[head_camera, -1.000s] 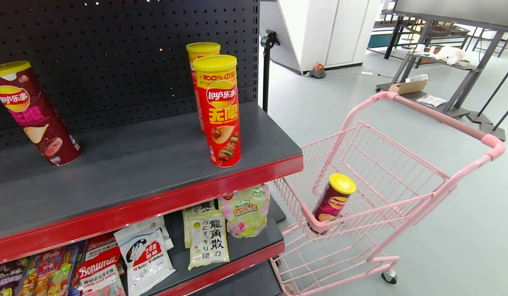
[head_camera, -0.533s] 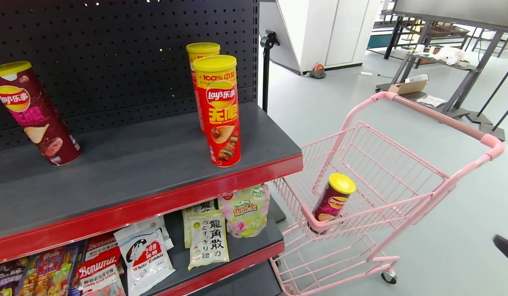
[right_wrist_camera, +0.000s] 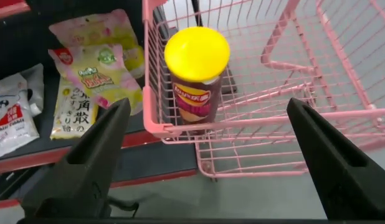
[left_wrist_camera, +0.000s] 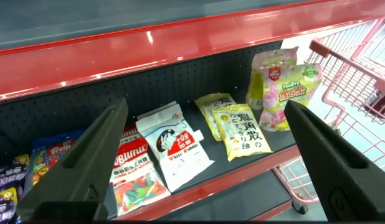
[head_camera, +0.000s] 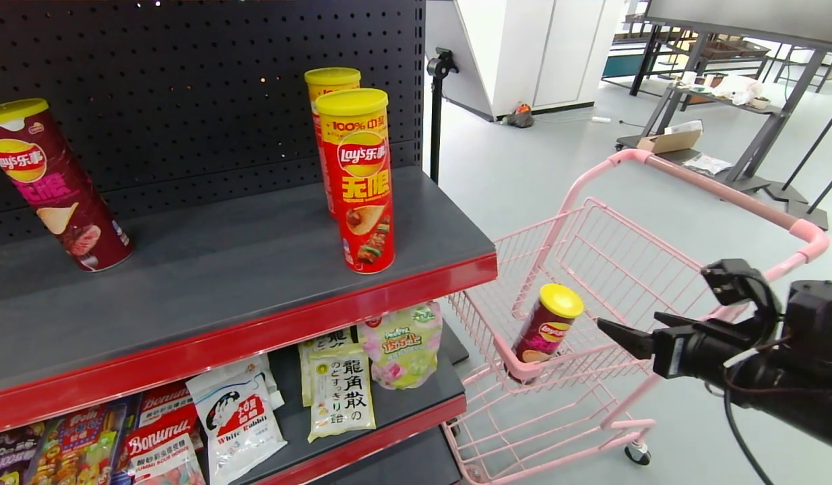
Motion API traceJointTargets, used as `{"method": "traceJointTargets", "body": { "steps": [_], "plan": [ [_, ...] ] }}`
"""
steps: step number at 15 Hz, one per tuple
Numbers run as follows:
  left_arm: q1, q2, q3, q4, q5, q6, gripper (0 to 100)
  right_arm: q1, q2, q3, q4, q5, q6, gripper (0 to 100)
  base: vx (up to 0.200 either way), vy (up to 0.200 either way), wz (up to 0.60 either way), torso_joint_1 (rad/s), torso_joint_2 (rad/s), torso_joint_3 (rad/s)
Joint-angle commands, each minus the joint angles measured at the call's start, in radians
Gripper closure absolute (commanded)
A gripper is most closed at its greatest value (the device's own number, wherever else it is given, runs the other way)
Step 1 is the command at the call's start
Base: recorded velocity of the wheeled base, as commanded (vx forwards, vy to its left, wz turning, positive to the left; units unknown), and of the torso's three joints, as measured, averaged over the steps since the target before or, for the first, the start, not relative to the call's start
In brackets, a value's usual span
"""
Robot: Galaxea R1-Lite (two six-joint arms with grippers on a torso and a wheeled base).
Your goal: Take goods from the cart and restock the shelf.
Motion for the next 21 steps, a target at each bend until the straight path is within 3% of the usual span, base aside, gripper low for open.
{"method": "traceJointTargets", "body": {
  "steps": [1, 7, 21],
  "plan": [
    [0.000, 0.001, 0.000, 0.000, 0.000, 0.001, 0, 0.036, 0.225, -0.012, -0.058, 0.004, 0.001, 0, 0.000, 0.000, 0.00, 0.000, 0.00, 0.000],
    [0.000, 0.001, 0.000, 0.000, 0.000, 0.001, 0, 0.082, 0.464, -0.072, -0.300, -0.035, -0.005, 0, 0.000, 0.000, 0.00, 0.000, 0.00, 0.000],
    [0.000, 0.001, 0.000, 0.000, 0.000, 0.001, 0, 0.101, 0.651, -0.335, -0.311, -0.087, 0.005, 0, 0.000, 0.000, 0.00, 0.000, 0.00, 0.000]
  ]
}}
